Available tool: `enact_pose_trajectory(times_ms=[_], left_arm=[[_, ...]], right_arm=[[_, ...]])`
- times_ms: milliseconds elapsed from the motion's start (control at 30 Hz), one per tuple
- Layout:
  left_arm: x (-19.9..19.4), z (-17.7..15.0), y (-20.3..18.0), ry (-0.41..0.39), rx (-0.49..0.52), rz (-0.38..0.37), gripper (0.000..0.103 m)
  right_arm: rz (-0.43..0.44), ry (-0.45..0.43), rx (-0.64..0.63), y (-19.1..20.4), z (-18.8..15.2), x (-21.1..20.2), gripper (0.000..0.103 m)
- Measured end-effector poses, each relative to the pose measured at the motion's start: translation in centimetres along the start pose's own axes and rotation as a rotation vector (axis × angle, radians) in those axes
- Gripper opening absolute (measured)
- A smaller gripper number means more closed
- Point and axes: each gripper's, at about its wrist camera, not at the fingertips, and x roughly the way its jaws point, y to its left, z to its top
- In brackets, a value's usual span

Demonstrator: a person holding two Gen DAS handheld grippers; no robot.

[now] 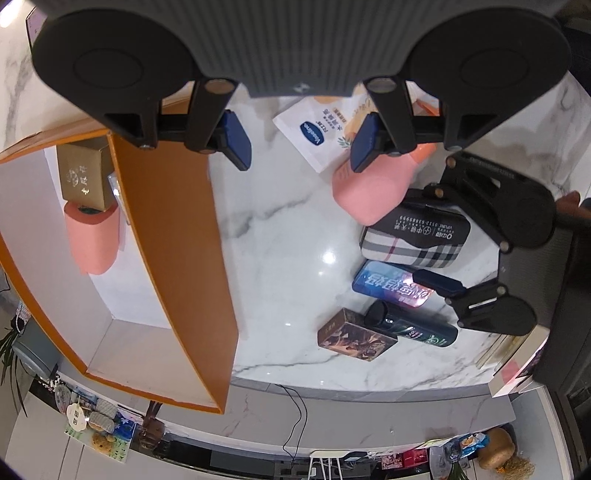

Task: Organize rigid objects
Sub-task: 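Grasp the plaid pencil case with the left gripper while the right grasps the pink spray bottle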

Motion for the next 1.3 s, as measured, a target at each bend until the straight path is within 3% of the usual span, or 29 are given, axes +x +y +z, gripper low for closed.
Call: enact_pose_trajectory(times_ms=[133,200,267,367,833,1000,1100,1200,1267,1300], left_arm=[[0.5,-0.4,1.7,0.040,-0.106,-0.078,0.103],[0.4,-0.6,1.8,0.033,-0.114,-0.068,0.103],[0.2,-0.5,1.8,0.033,-0.124,-0.073,0.092],[-0.1,-0.4,1.6,0.048,-0.125,-0.065,0.086],[-2.9,-3.9,0.6,0.094,-0.190,-0.026,0.085],[-3.5,-5.1,0.5,0.060,-0.198,-0.015,0.086],[-3.2,-4.8,0.5,0.044,-0.191,-0.016,0.094],[-2.9,-4.3,0.4,0.042,-0.189,-0.022,0.094],[-2.8,-4.0,0.4,0.037,-0.187,-0.036,0.083],[-2.8,-3.8,0.3,0.038,-0.185,-0.030,0.083]], right_arm=[[0.012,0.015,0.006,-0.2,-0.4,0.3,0.062],[0.014,0.020,0.008,-0.2,-0.5,0.4,0.062],[0.020,0.025,0.013,-0.2,-0.5,0.4,0.063],[0.029,0.023,0.016,-0.1,-0.5,0.2,0.066],[0.107,0.016,0.072,2.5,0.3,0.8,0.067],[0.105,0.046,0.072,4.0,0.4,2.6,0.067],[0.087,0.058,0.071,4.6,0.4,3.7,0.066],[0.068,0.070,0.066,4.9,0.3,4.8,0.067],[0.055,0.065,0.056,4.9,0.4,5.3,0.065],[0.052,0.063,0.053,5.0,0.4,5.5,0.062]])
